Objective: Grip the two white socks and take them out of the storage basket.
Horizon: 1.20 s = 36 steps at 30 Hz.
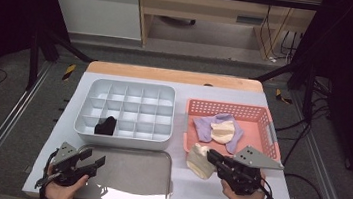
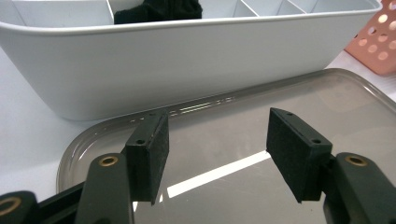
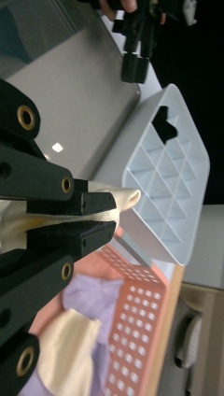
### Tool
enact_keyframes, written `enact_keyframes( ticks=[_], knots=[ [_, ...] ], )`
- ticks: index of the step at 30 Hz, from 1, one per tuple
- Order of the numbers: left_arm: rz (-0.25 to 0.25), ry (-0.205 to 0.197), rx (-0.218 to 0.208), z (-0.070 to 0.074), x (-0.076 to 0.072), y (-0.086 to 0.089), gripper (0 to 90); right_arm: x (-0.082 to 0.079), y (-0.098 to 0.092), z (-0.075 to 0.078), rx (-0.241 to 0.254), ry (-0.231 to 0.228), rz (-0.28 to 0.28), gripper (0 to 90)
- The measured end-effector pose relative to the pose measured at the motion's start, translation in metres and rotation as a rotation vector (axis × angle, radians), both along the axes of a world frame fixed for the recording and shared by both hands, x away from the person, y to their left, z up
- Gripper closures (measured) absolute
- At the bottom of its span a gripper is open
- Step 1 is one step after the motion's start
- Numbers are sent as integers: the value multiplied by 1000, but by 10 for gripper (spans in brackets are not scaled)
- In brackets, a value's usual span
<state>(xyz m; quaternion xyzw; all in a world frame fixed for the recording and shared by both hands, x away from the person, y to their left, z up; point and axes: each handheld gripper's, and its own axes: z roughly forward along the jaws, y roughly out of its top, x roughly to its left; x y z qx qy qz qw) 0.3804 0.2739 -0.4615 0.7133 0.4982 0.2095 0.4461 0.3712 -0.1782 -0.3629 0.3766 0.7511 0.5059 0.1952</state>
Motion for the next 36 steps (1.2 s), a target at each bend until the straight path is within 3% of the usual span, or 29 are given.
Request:
enact_keyframes(
  ticks=[6,7,9,11,12,14,17,20,24,28,36],
  knots=[
    [-1,-15,-7,1,-2,0,390,-8,4,-26,5,59,10,844],
    [-2,-17,-9,1,-2,0,388,-8,3,-37,2,84,-13,841],
    [-1,-15,-8,1,-2,0,386,-7,3,-44,6,103,-24,841],
    [-1,-12,-2,0,-1,0,377,-2,1,-65,-14,157,-44,842],
    [-2,-8,-3,0,-1,-1,377,-2,1,-65,-14,157,-44,842],
    [-6,-11,6,-1,-1,-2,371,4,-3,-80,-24,207,-62,841],
    [-13,-13,11,-2,-1,-4,363,11,-7,-95,-59,234,-100,833],
    [-14,-15,11,-3,-1,-4,358,14,-7,-105,-116,226,-127,807],
    [-9,-16,12,-2,-1,-3,348,17,-5,-115,-147,241,-140,737],
    [-9,-11,16,-3,-1,-3,342,16,-4,-111,-133,205,-139,662],
    [-14,1,25,-4,1,-4,341,9,-11,-84,-66,106,-155,608]
  ],
)
